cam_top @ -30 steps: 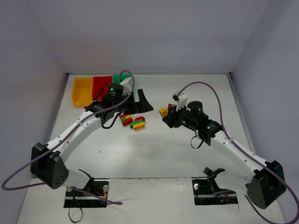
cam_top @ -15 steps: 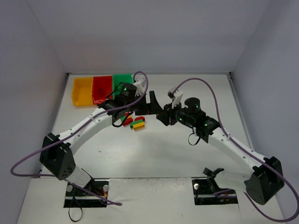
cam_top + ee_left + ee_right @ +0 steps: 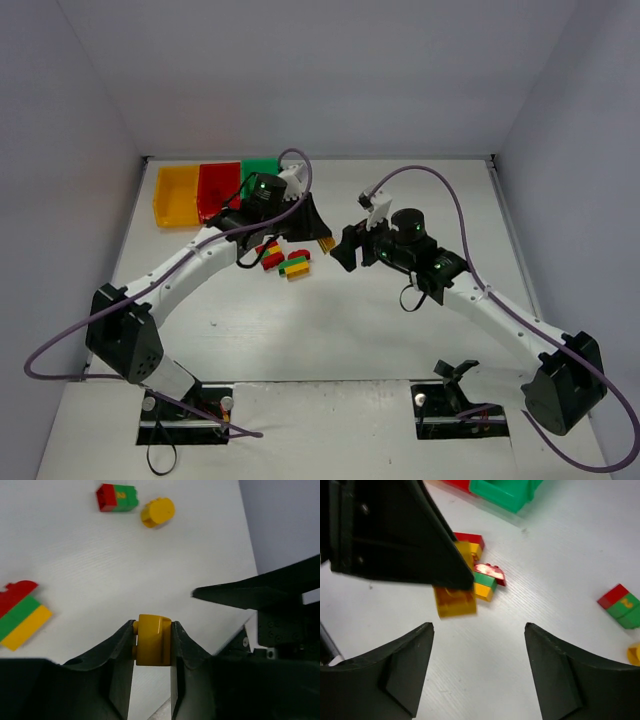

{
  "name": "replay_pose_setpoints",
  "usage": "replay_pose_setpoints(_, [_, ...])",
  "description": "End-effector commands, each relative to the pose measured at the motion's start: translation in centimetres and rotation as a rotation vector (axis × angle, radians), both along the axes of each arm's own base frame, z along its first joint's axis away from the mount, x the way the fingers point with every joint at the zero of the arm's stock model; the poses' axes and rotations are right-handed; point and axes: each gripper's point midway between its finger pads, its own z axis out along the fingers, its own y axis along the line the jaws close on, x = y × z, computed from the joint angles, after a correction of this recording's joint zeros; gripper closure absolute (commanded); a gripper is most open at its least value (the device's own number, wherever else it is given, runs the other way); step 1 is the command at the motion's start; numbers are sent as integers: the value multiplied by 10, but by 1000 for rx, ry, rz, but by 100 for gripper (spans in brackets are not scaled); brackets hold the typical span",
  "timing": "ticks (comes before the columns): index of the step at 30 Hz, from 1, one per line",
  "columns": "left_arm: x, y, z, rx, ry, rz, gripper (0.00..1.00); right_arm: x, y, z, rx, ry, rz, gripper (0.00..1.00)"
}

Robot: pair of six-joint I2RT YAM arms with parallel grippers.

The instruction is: Sort the legos into containers by color

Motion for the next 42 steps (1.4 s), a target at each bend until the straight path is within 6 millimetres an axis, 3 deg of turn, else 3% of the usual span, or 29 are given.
replay_pose_setpoints(1, [37,52,41,46,-155,142,100,27,-15,31,1,-87,-153,29])
replay_pose_setpoints(2, [43,70,37,83,-138,185,100,28,-23,25,-27,-72,-192,26])
replay_pose_setpoints(3, [59,100,37,112,-148,261,100,35,-35,24,-53,-80,-271,23])
replay_pose_setpoints(6, [85,166,37,212,-171,451,100,40,-56,14,-106,-56,-366,22])
replay_pose_setpoints(8, [105,228,39,294,-179,615,100,46,-76,8,-150,-48,-470,21])
replay_pose_setpoints(10, [120,265,34,349,-174,708,100,49,-88,3,-168,-32,-537,21])
replay_pose_setpoints(12, [141,319,38,417,-189,828,99,51,-100,-5,-190,-9,-584,21])
replay_pose_setpoints(13, [145,335,27,431,-161,858,99,52,-101,-6,-192,-5,-591,21])
replay_pose_setpoints(15, [160,356,30,473,-179,895,97,55,-110,-13,-201,18,-623,21])
replay_pose_setpoints(16, [171,366,14,501,-149,903,96,57,-113,-15,-203,26,-634,21])
replay_pose_setpoints(17, [176,382,11,525,-142,923,96,58,-114,-16,-201,37,-636,21])
replay_pose_setpoints(20, [201,407,-2,551,-120,959,92,66,-125,-22,-199,63,-652,21])
replay_pose_setpoints(21, [214,412,-9,557,-114,958,85,69,-132,-24,-205,69,-666,21])
replay_pose_setpoints(28, [248,431,-43,634,-73,943,65,77,-144,-41,-242,107,-685,21])
replay_pose_setpoints(32, [257,433,-36,620,-97,940,43,77,-147,-68,-323,167,-678,21])
replay_pose_setpoints(36, [252,420,-21,577,-117,915,32,85,-154,-87,-381,198,-707,21])
replay_pose_setpoints(38, [245,412,-18,551,-113,899,29,89,-158,-99,-411,224,-719,20])
replay_pose_setpoints(39, [239,408,-1,532,-139,904,28,91,-159,-103,-416,233,-727,20])
replay_pose_setpoints(42, [219,387,13,471,-134,900,27,101,-163,-112,-421,262,-764,16])
